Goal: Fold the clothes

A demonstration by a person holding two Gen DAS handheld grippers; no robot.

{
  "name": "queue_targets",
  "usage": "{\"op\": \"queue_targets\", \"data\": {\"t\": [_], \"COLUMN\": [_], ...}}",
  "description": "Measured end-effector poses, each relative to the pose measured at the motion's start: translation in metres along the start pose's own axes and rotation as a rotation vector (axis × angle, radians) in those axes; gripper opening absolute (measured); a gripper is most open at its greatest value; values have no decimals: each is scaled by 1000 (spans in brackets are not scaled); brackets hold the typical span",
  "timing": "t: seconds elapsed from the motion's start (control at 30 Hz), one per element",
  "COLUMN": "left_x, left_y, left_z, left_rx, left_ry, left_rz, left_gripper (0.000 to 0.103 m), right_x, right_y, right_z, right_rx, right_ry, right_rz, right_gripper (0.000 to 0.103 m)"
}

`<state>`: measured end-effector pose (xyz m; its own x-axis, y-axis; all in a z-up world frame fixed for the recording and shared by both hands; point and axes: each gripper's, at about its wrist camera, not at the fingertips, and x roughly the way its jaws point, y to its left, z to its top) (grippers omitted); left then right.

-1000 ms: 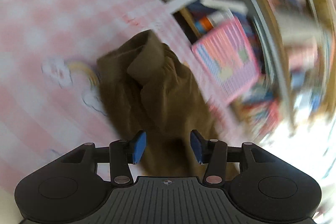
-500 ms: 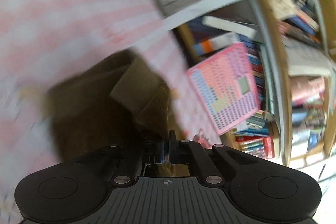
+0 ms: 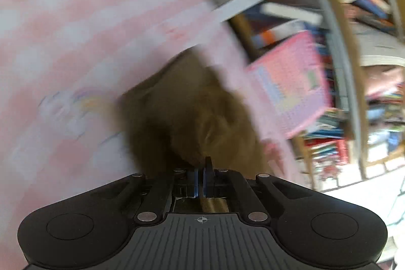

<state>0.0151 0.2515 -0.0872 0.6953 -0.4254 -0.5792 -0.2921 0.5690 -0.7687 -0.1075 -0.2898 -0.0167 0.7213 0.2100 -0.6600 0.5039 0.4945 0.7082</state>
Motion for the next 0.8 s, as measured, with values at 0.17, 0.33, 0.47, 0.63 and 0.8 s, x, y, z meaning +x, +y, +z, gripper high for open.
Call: {"op": "queue_targets", "data": {"t": [0.17,0.33,0.47,0.63,0.8], "left_x": [5,-24,-13,1,-11], "left_y": [-13,-60,-23,22,23], "left_z": [8,17,4,-14,-10], "left_rx": [3,113,48,-39,-33], "left_ry": [-25,-91,-34,9,-2], "left_rz": [-25,-217,-144,-52,-28], "left_gripper": [2,2,2,3,12], "right_x": [15,-16,-46,-3,6], "right_y": [-4,53,42,-8,-8], "right_z": [-4,21,12,-23,-33], "right_rx": [-36,-186,-244,-223,-294], "right_ry": [-5,-146,-198,-66,-67], "right_rz": [-14,149,107,-105,-172], "right_gripper": [3,3,3,3,4]}}
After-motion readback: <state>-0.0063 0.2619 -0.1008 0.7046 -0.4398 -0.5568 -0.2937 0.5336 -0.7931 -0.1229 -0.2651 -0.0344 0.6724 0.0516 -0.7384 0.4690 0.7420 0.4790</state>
